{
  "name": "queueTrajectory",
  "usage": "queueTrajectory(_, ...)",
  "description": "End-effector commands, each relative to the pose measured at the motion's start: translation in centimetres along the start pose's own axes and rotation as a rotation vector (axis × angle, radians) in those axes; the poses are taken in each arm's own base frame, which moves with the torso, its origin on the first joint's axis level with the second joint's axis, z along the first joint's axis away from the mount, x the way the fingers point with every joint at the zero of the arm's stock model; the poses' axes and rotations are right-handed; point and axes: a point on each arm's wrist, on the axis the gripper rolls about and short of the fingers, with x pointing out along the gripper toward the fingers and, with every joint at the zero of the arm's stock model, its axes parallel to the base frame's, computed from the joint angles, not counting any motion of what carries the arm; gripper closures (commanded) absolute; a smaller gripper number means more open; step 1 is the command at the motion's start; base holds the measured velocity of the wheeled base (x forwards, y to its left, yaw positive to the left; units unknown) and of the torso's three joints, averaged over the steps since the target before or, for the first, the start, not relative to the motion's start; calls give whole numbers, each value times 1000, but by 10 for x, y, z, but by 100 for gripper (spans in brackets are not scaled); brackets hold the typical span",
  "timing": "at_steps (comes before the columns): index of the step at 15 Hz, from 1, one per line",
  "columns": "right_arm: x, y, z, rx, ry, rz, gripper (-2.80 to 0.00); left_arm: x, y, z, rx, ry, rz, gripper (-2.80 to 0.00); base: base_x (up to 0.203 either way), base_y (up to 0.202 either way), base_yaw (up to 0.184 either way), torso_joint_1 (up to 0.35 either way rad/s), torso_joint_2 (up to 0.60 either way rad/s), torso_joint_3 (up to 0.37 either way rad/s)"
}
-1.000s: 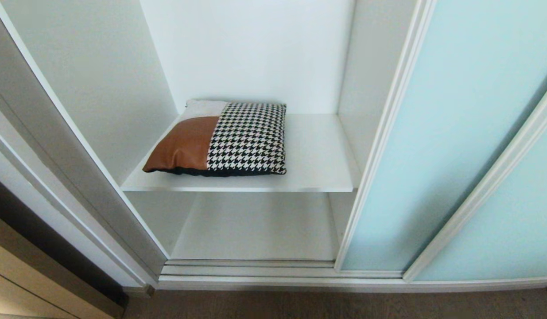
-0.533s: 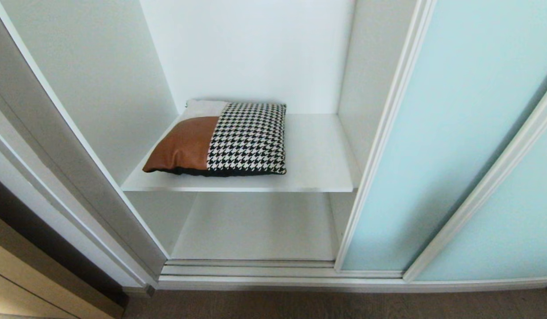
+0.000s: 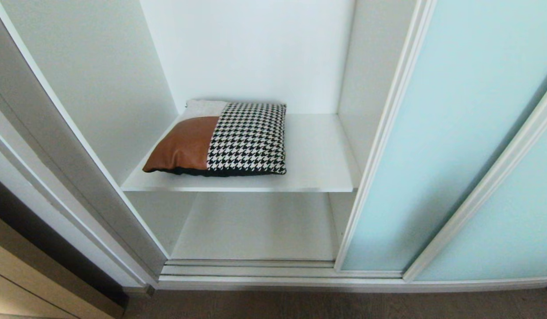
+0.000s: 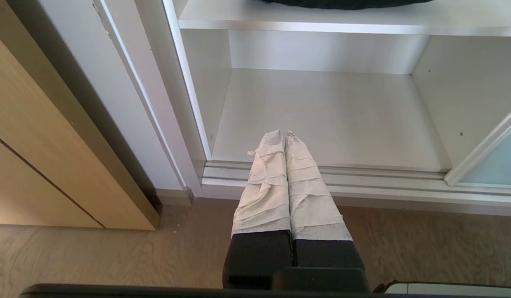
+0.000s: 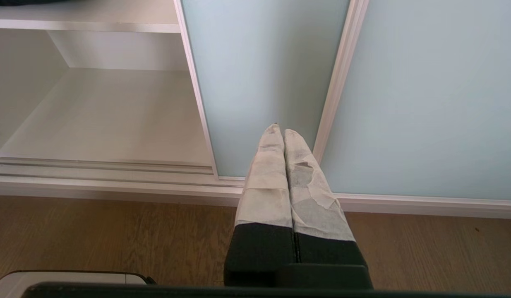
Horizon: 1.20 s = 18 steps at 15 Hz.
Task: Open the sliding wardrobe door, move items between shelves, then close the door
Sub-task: Close the door
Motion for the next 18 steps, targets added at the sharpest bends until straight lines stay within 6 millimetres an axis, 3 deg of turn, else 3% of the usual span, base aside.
queueTrajectory(1,0,0,0,0,1,0,0,0,0,0,0,3,0,0,0,0,0,0,0,0)
queueTrajectory(18,0,0,0,0,0,0,0,0,0,0,0,3,0,0,0,0,0,0,0,0)
